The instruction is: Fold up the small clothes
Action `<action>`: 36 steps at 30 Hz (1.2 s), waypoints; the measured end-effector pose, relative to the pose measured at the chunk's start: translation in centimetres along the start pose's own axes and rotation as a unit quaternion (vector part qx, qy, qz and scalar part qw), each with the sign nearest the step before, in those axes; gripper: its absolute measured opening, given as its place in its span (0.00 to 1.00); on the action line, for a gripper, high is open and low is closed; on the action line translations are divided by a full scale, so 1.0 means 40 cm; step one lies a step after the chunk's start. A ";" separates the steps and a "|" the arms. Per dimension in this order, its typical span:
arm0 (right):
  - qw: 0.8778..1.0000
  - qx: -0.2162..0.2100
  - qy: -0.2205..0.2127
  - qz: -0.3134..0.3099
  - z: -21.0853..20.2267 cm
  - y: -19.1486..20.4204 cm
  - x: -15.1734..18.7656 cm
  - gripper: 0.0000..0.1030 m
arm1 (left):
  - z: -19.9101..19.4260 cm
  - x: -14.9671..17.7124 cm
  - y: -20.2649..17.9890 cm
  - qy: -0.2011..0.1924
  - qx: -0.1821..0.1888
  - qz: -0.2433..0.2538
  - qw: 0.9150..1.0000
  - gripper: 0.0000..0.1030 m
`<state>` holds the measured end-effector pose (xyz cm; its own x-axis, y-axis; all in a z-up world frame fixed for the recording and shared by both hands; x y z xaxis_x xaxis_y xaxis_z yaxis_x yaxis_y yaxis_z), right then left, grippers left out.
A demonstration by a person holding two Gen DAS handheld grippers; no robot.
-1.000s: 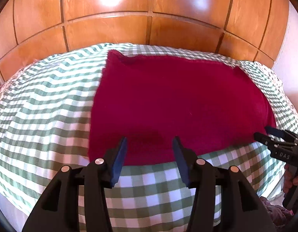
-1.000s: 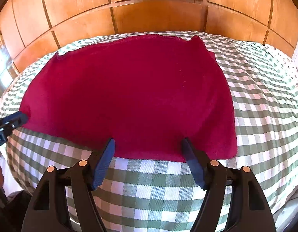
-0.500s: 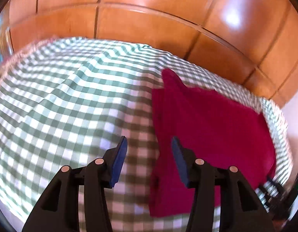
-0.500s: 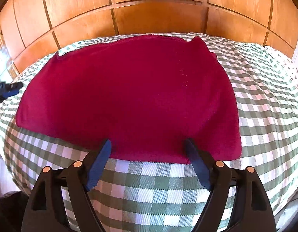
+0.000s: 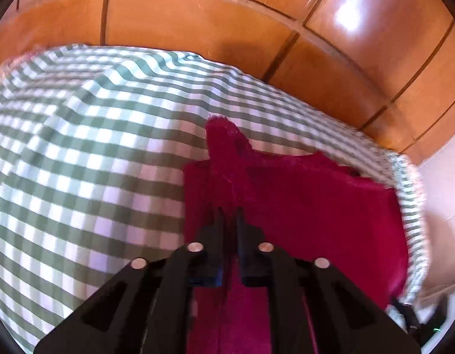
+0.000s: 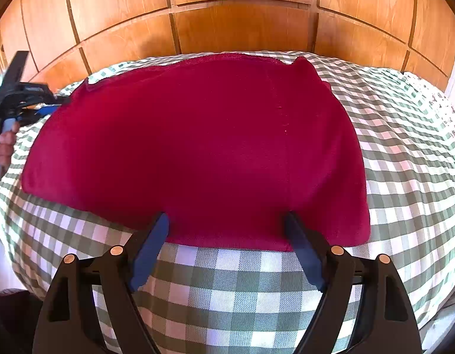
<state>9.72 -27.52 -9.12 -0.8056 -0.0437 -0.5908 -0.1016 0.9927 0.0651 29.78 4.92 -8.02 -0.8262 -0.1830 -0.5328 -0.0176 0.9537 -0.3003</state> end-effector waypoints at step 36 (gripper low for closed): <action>0.991 0.096 -0.011 0.089 0.183 -0.293 -0.379 0.02 | -0.042 0.033 -0.029 -0.077 -0.105 0.062 0.989 0.06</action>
<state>27.38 -37.67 -6.81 -0.7875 0.1345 -0.6015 0.1555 0.9877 0.0174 27.77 3.98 -7.05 -0.7346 -0.0792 -0.6739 -0.0512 0.9968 -0.0613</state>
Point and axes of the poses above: each gripper's, at about its wrist camera, not at the fingertips, and z roughly the way its jaws point, y to its left, x to its underside, the point moved 5 cm from there along z, roughly the way its jaws point, and after that the axes turned 1 degree about -y, right-handed, at the moved point
